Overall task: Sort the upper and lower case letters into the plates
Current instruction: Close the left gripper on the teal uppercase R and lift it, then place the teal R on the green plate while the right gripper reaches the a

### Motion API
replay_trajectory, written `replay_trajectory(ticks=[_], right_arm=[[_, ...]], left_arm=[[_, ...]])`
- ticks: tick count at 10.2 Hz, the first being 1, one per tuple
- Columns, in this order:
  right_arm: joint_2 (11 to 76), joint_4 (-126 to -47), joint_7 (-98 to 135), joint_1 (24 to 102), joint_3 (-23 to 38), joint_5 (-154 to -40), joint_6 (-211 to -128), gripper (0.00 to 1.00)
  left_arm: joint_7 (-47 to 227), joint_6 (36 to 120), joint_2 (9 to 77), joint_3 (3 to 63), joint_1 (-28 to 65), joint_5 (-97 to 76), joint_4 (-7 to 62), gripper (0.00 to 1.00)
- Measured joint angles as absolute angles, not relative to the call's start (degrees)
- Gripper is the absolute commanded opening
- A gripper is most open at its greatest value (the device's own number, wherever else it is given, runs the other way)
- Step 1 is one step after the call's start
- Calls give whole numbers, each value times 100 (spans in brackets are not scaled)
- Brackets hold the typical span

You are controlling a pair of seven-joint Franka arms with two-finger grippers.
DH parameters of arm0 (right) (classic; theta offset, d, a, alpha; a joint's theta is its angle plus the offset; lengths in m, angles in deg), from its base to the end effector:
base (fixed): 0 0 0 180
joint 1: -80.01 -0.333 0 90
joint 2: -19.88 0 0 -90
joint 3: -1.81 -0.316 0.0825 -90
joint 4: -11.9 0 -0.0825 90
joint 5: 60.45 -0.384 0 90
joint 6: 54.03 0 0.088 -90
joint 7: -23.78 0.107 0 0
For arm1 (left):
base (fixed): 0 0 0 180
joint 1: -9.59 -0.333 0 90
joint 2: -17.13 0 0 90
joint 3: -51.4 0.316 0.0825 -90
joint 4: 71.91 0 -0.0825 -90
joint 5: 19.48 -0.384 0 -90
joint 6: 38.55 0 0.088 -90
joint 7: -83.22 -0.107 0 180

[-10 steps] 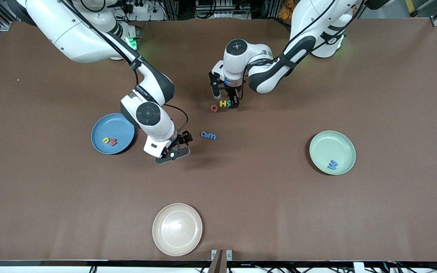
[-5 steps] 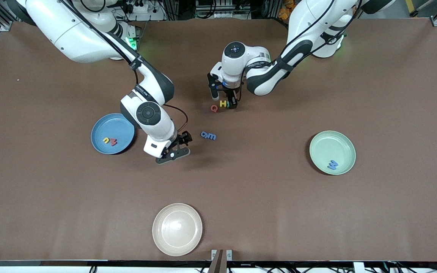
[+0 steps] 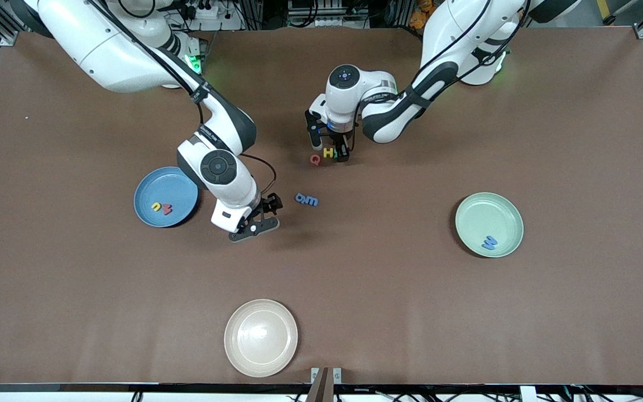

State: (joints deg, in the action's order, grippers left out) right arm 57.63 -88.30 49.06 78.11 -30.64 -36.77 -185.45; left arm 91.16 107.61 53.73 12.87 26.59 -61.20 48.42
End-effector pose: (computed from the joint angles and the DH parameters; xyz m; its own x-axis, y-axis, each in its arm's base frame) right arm 0.5719 0.3369 0.2424 0.9438 0.3306 0.0047 0.3306 -0.9433 -0.0299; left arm 0.3117 -0.4803 0.1722 0.2229 -0.9739 0.0423 -0.9744 -0.2239 -0.0215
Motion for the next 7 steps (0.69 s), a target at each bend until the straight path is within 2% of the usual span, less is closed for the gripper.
replay_trajectory(ticks=[1, 2, 3, 4, 7], right_arm=[[5763, -8830, 4906, 7811, -3064, -3677, -18545, 100], [5764, -8830, 4906, 7811, -3064, -3677, -18545, 100], [5764, -8830, 4906, 7810, -3064, -3677, -18545, 100], [5764, -8830, 4906, 7809, -3064, -3677, -18545, 100], [5768, -8830, 4909, 7808, -3066, -3677, -18545, 100]], left_arm=[[9116, 10761, 5382, 1287, 2662, -6120, 4842, 50], [9116, 10761, 5401, 1288, 2664, -6120, 4839, 31], [9116, 10762, 5410, 1286, 2665, -6120, 4826, 18], [9115, 10758, 5404, 1288, 2667, -6120, 4803, 0], [9115, 10751, 5373, 1342, 2660, -6140, 4780, 0]])
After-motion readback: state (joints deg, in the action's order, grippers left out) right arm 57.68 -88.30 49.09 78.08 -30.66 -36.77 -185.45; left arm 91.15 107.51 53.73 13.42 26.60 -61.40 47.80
